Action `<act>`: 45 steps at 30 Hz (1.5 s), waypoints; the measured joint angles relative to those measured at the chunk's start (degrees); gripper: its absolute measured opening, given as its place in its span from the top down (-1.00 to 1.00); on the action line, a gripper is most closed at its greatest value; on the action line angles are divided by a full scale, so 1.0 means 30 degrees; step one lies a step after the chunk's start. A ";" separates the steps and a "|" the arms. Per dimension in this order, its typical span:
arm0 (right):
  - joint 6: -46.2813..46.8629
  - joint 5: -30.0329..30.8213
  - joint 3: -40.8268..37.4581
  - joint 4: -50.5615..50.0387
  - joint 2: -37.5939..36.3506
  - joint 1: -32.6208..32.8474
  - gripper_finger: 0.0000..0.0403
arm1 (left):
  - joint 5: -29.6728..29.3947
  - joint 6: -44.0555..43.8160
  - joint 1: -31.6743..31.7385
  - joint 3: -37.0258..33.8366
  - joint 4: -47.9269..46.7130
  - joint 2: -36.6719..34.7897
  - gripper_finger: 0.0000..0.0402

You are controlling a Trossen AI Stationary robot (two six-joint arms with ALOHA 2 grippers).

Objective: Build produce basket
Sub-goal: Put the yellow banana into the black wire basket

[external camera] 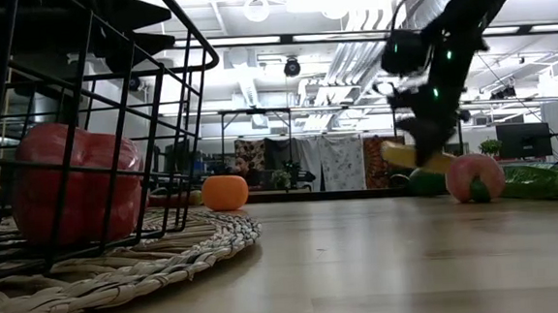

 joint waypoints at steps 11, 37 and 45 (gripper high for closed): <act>0.0267 -0.1490 -0.2935 1.4006 -0.1566 0.5969 0.59 | 0.0005 -0.0443 -0.0015 0.0000 -0.0009 -0.0002 -0.58; -0.4413 -0.3103 -0.2616 2.0450 -0.1429 0.8756 0.57 | -0.0601 -0.2213 -0.0007 0.0204 0.1251 0.1240 -0.58; -0.3459 -0.3125 -0.2023 2.0814 0.0576 0.8800 0.57 | -0.0623 -0.2521 -0.0008 0.1190 0.2354 0.3421 -0.58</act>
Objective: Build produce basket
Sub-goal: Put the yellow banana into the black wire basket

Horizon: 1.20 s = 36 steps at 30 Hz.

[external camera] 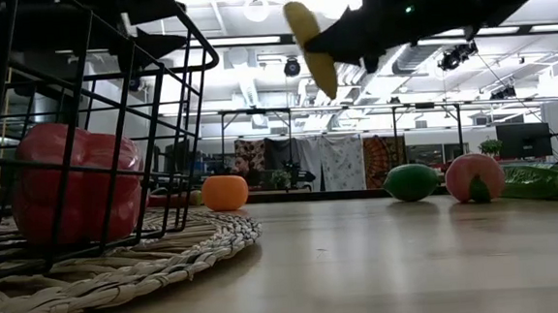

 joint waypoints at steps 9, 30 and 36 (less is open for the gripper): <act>-0.2069 -0.0247 0.3256 -0.0472 0.3948 0.0930 0.57 | 0.1994 0.1455 -0.0028 0.2127 0.0048 0.4423 -0.58; -0.3177 -0.0582 0.4442 -0.0488 0.5118 0.1872 0.57 | 0.3704 0.2085 -0.1048 0.4537 0.3012 0.8844 -0.55; -0.3194 -0.0619 0.4442 -0.0510 0.5118 0.1884 0.57 | 0.3678 0.2011 -0.1143 0.5018 0.3022 0.9724 -0.27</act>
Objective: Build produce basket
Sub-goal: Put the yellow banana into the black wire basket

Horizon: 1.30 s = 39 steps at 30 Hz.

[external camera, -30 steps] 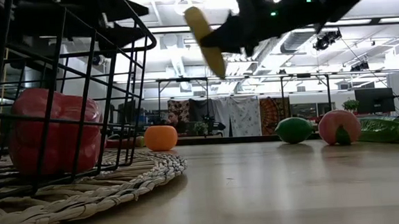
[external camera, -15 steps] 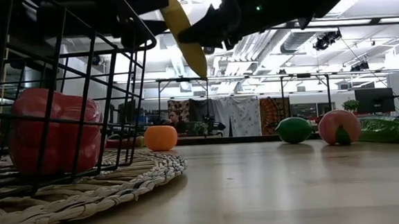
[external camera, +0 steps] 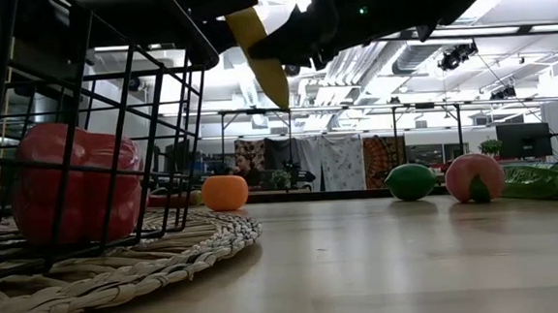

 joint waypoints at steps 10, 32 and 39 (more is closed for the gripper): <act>0.0032 -0.0111 0.0015 -0.0144 -0.0021 0.0003 0.42 | -0.0763 -0.0006 0.0005 -0.0007 -0.0279 -0.0272 0.52; -0.0857 0.1381 -0.1636 -0.5146 -0.4110 0.0229 -0.24 | -0.2367 0.0790 0.0007 -0.0029 -1.0052 -0.5595 0.49; -0.0756 0.1455 -0.4383 -0.2911 -0.6927 0.0004 -0.24 | -0.1268 0.0673 -0.0381 -0.0365 -1.2906 -0.8727 0.46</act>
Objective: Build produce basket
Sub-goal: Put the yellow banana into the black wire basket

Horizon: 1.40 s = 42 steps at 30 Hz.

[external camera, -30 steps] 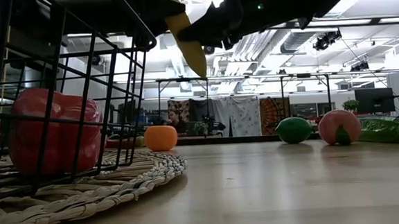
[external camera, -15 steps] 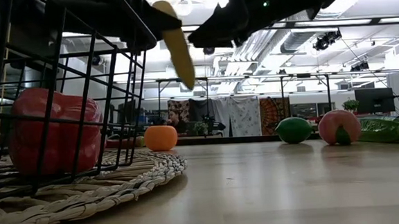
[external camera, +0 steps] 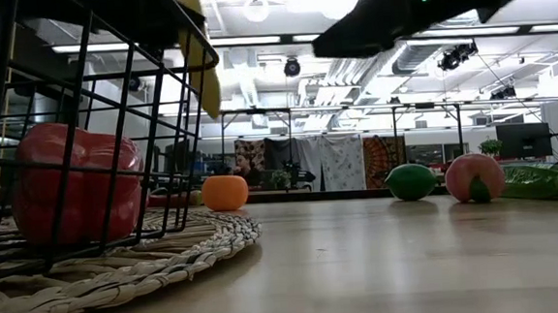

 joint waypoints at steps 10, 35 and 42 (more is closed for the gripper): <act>0.0497 -0.0042 -0.3071 0.3733 -0.3279 0.0013 -0.24 | -0.0301 0.0533 -0.0493 -0.1438 0.0047 -0.2934 0.44; 0.0795 -0.0048 -0.3194 0.3918 -0.3368 0.0013 -0.24 | 0.0734 0.0469 -0.0502 -0.1684 0.1239 -0.2953 0.43; 0.0801 -0.0042 -0.3194 0.3918 -0.3368 0.0013 -0.24 | 0.1945 -0.0246 -0.3098 -0.0316 0.2591 -0.2270 0.44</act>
